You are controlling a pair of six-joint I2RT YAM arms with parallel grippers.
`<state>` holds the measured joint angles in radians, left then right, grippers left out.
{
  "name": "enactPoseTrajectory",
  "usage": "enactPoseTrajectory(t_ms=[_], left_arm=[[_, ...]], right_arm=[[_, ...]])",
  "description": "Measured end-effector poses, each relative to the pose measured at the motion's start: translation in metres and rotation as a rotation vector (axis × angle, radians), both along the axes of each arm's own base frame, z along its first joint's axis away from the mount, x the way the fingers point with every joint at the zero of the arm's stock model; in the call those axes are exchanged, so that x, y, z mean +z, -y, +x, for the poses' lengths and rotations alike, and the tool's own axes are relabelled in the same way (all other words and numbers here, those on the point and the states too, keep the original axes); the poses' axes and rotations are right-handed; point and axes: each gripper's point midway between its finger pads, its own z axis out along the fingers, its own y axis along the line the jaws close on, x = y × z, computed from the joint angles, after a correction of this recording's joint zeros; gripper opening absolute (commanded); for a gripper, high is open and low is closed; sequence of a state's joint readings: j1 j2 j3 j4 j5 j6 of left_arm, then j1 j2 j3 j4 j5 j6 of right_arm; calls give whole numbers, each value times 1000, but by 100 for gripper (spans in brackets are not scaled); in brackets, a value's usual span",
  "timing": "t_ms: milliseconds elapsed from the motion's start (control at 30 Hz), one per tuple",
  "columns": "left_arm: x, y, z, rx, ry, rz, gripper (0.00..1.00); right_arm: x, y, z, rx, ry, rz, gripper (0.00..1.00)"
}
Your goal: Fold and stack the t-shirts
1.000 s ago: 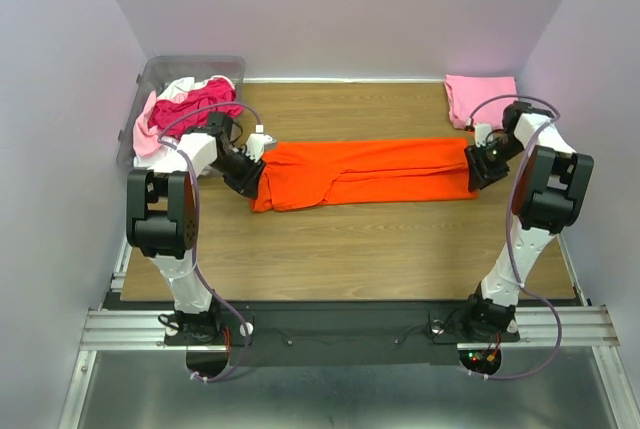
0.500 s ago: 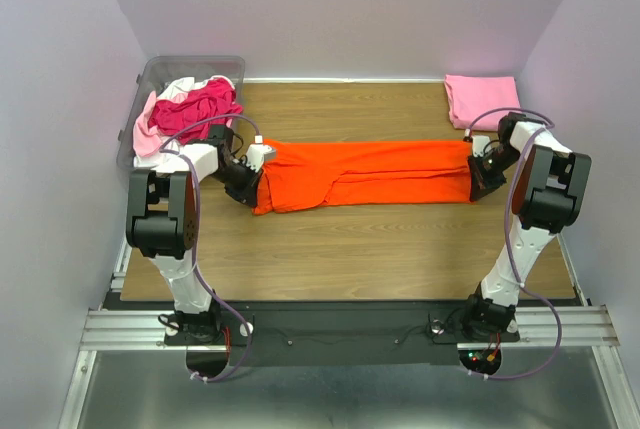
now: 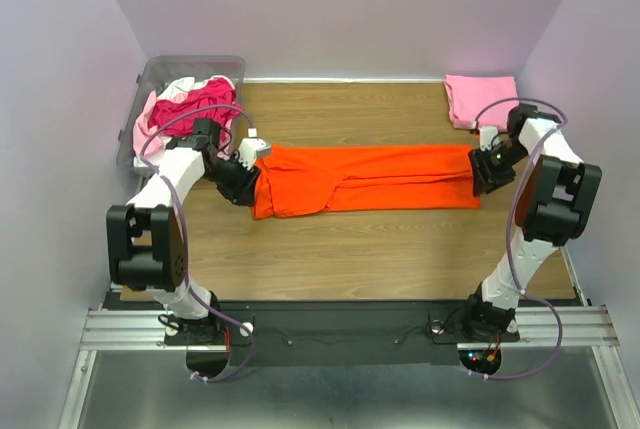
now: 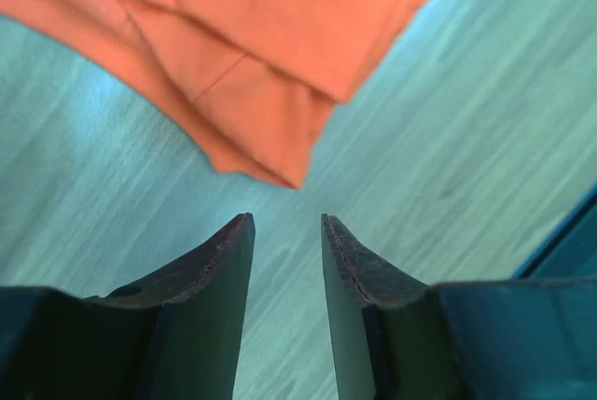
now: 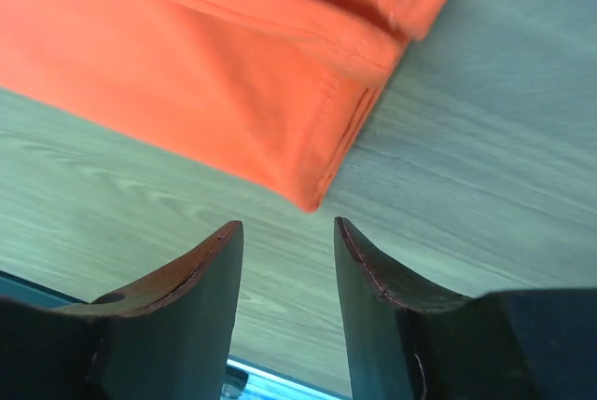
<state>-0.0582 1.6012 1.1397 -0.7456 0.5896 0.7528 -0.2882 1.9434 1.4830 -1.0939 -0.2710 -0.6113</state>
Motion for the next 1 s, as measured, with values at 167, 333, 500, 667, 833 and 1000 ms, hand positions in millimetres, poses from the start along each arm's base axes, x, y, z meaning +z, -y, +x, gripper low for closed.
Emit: enactPoseTrajectory(t_ms=[167, 333, 500, 667, 833, 1000], left_arm=[[30, 24, -12, -73, 85, -57, 47], [15, 49, -34, -83, -31, -149, 47], [-13, 60, -41, 19, -184, -209, 49], [-25, 63, -36, 103, -241, -220, 50], [-34, 66, -25, 174, -263, -223, 50], [-52, 67, -22, 246, -313, -225, 51]], right_arm=[[51, -26, 16, -7, 150, 89, 49], [75, -110, 15, 41, 190, 288, 50], [57, -206, 1, 97, 111, 463, 52], [39, -273, -7, 129, 49, 528, 52], [26, -322, -7, 131, 25, 562, 54], [8, -349, -10, 109, -17, 563, 57]])
